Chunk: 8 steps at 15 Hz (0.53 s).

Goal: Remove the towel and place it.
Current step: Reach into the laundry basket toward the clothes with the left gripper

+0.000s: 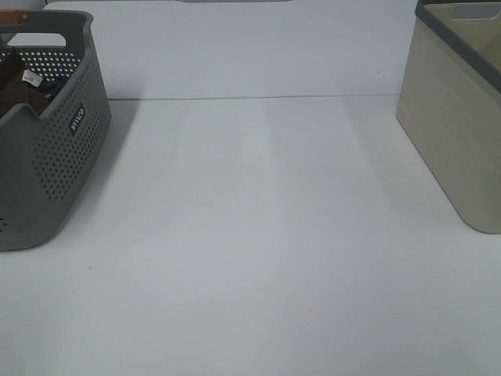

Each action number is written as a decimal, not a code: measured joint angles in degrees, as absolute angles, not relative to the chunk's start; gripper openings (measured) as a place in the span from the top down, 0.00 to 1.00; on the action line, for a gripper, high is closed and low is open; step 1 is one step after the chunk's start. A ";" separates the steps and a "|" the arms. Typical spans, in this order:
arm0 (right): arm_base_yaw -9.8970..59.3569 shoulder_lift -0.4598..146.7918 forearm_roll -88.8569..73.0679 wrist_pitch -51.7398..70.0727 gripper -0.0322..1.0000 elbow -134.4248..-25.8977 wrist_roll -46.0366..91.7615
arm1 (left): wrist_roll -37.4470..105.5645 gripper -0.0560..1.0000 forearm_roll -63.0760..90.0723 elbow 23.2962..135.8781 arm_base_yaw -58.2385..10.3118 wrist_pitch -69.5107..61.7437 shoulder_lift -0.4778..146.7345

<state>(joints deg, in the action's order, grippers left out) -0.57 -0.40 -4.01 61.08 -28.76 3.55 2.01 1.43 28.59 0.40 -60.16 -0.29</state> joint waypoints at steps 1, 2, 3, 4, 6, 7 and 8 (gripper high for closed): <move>-0.57 -0.40 -4.01 61.08 0.21 -28.76 3.55 | 2.01 0.11 1.43 28.59 0.40 -60.16 -0.29; -0.57 -0.40 -4.01 61.08 0.21 -28.76 3.55 | 2.01 0.11 1.43 28.59 0.40 -60.16 -0.29; -0.57 -0.40 -4.01 61.08 0.21 -28.76 3.55 | 2.01 0.11 1.43 28.59 0.40 -60.16 -0.29; -0.57 -0.40 -4.01 61.08 0.21 -28.76 3.55 | 2.01 0.11 1.43 28.59 0.40 -60.16 -0.29; -0.57 -0.40 -4.01 61.08 0.21 -28.76 3.55 | 2.01 0.11 1.43 28.59 0.40 -60.16 -0.29; -0.57 -0.40 -4.01 61.08 0.21 -28.76 3.55 | 2.01 0.11 1.43 28.59 0.40 -60.16 -0.29; -0.57 -0.40 -4.01 61.08 0.21 -28.76 3.55 | 2.01 0.11 1.43 28.59 0.40 -60.16 -0.29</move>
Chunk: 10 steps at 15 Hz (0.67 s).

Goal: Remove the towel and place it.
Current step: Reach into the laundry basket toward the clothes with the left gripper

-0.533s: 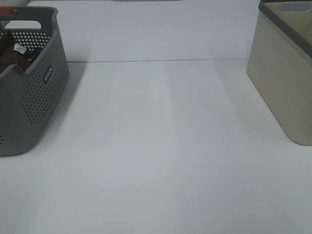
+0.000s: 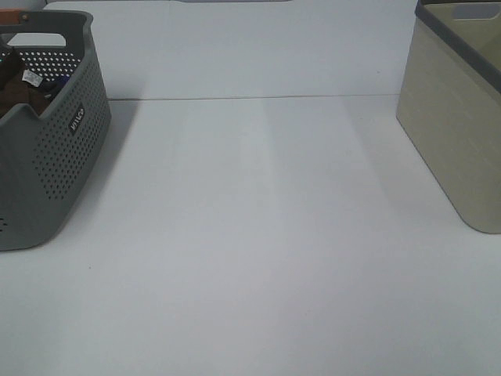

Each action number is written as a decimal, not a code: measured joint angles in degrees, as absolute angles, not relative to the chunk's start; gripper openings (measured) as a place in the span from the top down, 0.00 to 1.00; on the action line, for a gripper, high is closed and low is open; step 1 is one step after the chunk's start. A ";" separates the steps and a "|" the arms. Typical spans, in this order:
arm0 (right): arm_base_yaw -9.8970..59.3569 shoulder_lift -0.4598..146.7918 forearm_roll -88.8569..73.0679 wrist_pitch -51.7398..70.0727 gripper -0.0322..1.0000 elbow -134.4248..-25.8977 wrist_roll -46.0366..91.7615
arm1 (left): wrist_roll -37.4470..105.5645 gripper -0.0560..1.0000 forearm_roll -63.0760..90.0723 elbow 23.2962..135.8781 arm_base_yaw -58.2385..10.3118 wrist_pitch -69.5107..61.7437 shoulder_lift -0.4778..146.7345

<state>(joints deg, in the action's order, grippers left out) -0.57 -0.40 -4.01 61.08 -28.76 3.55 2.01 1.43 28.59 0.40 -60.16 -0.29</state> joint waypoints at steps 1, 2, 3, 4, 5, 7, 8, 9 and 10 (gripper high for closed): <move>-0.57 -0.40 -4.01 61.08 0.21 -28.76 3.55 | 2.01 0.11 1.43 28.59 0.40 -60.16 -0.29; -0.57 -0.40 -4.01 61.08 0.21 -28.76 3.55 | 2.01 0.11 1.43 28.59 0.40 -60.16 -0.29; -0.57 -0.40 -4.01 61.08 0.21 -28.76 3.55 | 2.01 0.11 1.43 28.59 0.40 -60.16 -0.29; -0.57 -0.40 -4.01 61.08 0.21 -28.76 3.55 | 2.01 0.11 1.43 28.59 0.40 -60.16 -0.29; -0.57 -0.40 -4.01 61.08 0.21 -28.76 3.55 | 2.01 0.11 1.43 28.59 0.40 -60.16 -0.29; -0.57 -0.40 -4.01 61.08 0.21 -28.76 3.55 | 2.01 0.11 1.43 28.59 0.40 -60.16 -0.29; -0.57 -0.40 -4.01 61.08 0.21 -28.76 3.55 | 2.01 0.11 1.43 28.59 0.40 -60.16 -0.29; -0.57 -0.40 -4.01 61.08 0.21 -28.76 3.55 | 2.01 0.11 1.43 28.59 0.40 -60.16 -0.29; -0.57 -0.40 -4.01 61.08 0.21 -28.76 3.55 | 2.01 0.11 1.43 28.59 0.40 -60.16 -0.29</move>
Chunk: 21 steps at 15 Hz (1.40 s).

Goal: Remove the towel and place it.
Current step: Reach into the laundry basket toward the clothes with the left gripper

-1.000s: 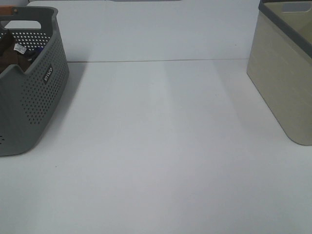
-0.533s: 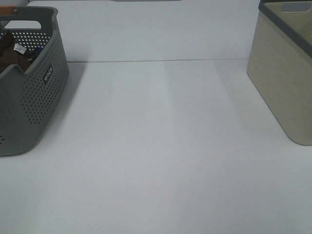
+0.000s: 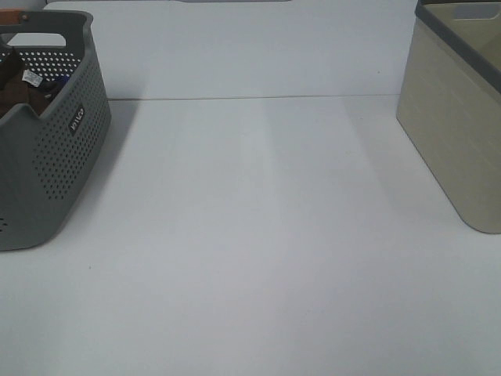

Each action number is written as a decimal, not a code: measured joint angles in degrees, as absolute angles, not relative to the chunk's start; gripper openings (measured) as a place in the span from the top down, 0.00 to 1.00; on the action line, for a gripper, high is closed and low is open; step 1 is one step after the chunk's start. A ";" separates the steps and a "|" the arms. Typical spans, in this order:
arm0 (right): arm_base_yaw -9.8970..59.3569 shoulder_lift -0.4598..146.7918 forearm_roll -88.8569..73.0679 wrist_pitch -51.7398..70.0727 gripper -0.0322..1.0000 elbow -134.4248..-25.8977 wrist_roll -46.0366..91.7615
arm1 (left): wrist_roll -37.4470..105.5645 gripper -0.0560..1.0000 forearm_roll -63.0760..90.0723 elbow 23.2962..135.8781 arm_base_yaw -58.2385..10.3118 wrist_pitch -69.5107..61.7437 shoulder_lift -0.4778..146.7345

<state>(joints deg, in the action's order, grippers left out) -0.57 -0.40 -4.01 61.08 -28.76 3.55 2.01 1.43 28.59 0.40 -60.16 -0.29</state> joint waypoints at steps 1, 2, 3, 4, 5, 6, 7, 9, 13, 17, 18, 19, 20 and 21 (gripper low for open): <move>-0.57 -0.40 -4.01 61.08 0.21 -28.76 3.55 | 2.01 0.11 1.43 28.59 0.40 -60.16 -0.29; -0.57 -0.40 -4.01 61.08 0.21 -28.76 3.55 | 2.01 0.11 1.43 28.59 0.40 -60.16 -0.29; -0.57 -0.40 -4.01 61.08 0.21 -28.76 3.55 | 2.01 0.11 1.43 28.59 0.40 -60.16 -0.29; -0.57 -0.40 -4.01 61.08 0.21 -28.76 3.55 | 2.01 0.11 1.43 28.59 0.40 -60.16 -0.29; -0.57 -0.40 -4.01 61.08 0.21 -28.76 3.55 | 2.01 0.11 1.43 28.59 0.40 -60.16 -0.29; -0.57 -0.40 -4.01 61.08 0.21 -28.76 3.55 | 2.01 0.11 1.43 28.59 0.40 -60.16 -0.29; -0.57 -0.40 -4.01 61.08 0.21 -28.76 3.55 | 2.01 0.11 1.43 28.59 0.40 -60.16 -0.29; -0.57 -0.40 -4.01 61.08 0.21 -28.76 3.55 | 2.01 0.11 1.43 28.59 0.40 -60.16 -0.29; -0.57 -0.40 -4.01 61.08 0.21 -28.76 3.55 | 2.01 0.11 1.43 28.59 0.40 -60.16 -0.29; -0.57 -0.40 -4.01 61.08 0.21 -28.76 3.55 | 2.01 0.11 1.43 28.59 0.40 -60.16 -0.29; -0.57 -0.40 -4.01 61.08 0.21 -28.76 3.55 | 2.01 0.11 1.43 28.59 0.40 -60.16 -0.29; -0.57 -0.40 -4.01 61.08 0.21 -28.76 3.55 | 2.01 0.11 1.43 28.59 0.40 -60.16 -0.29; -0.57 -0.40 -4.01 61.08 0.21 -28.76 3.55 | 2.01 0.11 1.43 28.59 0.40 -60.16 -0.29; -0.57 -0.40 -4.01 61.08 0.21 -28.76 3.55 | 2.01 0.11 1.43 28.59 0.40 -60.16 -0.29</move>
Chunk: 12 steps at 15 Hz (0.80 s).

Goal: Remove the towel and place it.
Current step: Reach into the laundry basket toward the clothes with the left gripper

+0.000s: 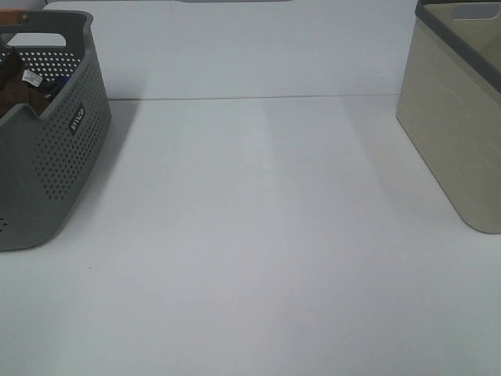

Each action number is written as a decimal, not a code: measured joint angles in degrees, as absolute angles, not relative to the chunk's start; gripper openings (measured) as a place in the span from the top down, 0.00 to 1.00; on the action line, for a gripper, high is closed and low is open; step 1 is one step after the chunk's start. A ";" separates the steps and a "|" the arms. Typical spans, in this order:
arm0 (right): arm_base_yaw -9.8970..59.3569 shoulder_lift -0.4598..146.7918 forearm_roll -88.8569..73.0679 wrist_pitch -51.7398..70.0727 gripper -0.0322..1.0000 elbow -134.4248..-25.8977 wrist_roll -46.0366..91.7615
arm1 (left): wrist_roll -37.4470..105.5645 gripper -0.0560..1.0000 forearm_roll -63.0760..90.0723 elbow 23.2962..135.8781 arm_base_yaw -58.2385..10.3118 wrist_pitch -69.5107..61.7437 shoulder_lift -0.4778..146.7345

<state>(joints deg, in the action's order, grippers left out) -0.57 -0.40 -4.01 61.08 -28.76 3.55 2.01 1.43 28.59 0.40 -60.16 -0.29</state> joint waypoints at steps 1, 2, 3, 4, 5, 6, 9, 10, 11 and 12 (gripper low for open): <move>-0.57 -0.40 -4.01 61.08 0.21 -28.76 3.55 | 2.01 0.11 1.43 28.59 0.40 -60.16 -0.29; -0.57 -0.40 -4.01 61.08 0.21 -28.76 3.55 | 2.01 0.11 1.43 28.59 0.40 -60.16 -0.29; -0.57 -0.40 -4.01 61.08 0.21 -28.76 3.55 | 2.01 0.11 1.43 28.59 0.40 -60.16 -0.29; -0.57 -0.40 -4.01 61.08 0.21 -28.76 3.55 | 2.01 0.11 1.43 28.59 0.40 -60.16 -0.29; -0.57 -0.40 -4.01 61.08 0.21 -28.76 3.55 | 2.01 0.11 1.43 28.59 0.40 -60.16 -0.29; -0.57 -0.40 -4.01 61.08 0.21 -28.76 3.55 | 2.01 0.11 1.43 28.59 0.40 -60.16 -0.29; -0.57 -0.40 -4.01 61.08 0.21 -28.76 3.55 | 2.01 0.11 1.43 28.59 0.40 -60.16 -0.29; -0.57 -0.40 -4.01 61.08 0.21 -28.76 3.55 | 2.01 0.11 1.43 28.59 0.40 -60.16 -0.29; -0.57 -0.40 -4.01 61.08 0.21 -28.76 3.55 | 2.01 0.11 1.43 28.59 0.40 -60.16 -0.29; -0.57 -0.40 -4.01 61.08 0.21 -28.76 3.55 | 2.01 0.11 1.43 28.59 0.40 -60.16 -0.29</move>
